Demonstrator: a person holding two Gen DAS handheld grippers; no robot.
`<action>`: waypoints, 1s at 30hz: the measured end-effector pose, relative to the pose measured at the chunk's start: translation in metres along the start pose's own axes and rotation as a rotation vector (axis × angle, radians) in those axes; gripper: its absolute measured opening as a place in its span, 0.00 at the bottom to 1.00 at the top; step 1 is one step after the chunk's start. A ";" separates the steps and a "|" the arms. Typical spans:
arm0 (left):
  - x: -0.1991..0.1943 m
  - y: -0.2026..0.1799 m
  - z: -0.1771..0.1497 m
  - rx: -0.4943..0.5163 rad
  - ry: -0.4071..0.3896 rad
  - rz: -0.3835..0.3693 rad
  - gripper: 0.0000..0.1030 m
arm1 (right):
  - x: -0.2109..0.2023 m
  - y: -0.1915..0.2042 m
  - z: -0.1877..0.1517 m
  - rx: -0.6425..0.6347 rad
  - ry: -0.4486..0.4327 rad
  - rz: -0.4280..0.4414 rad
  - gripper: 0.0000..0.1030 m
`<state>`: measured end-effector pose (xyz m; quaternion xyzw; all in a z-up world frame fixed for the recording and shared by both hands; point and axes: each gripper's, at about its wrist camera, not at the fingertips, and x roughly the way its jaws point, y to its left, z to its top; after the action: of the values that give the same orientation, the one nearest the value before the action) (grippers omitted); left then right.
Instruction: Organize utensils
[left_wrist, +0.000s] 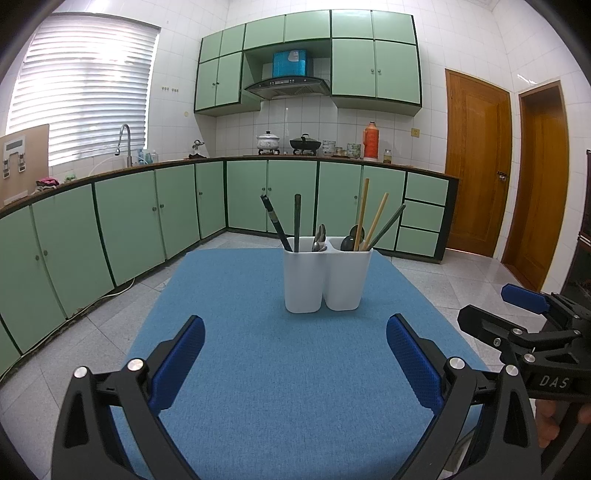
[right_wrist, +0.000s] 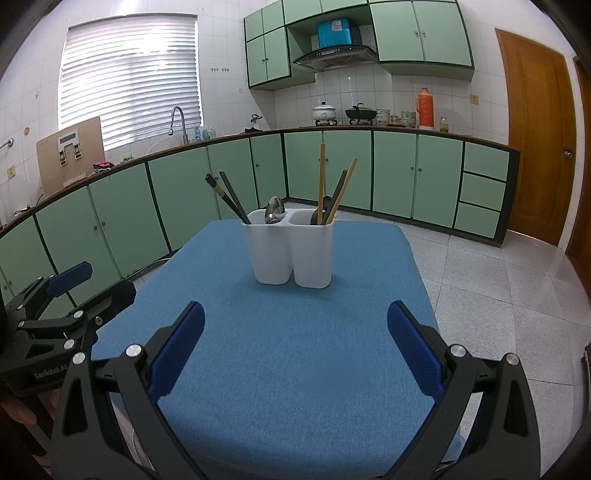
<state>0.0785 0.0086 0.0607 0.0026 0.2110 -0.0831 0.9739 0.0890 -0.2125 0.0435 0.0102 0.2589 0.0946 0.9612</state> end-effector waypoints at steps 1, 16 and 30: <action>0.000 -0.001 0.000 0.001 0.000 -0.001 0.94 | 0.000 0.000 0.000 0.000 0.000 0.000 0.93; 0.000 -0.001 0.000 0.000 0.000 0.002 0.94 | 0.000 0.002 0.001 -0.002 0.001 0.001 0.93; -0.001 0.001 0.000 0.001 -0.003 0.002 0.94 | 0.001 0.003 0.001 -0.001 0.001 0.000 0.93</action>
<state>0.0780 0.0093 0.0612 0.0031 0.2095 -0.0823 0.9743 0.0898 -0.2089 0.0441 0.0095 0.2592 0.0949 0.9611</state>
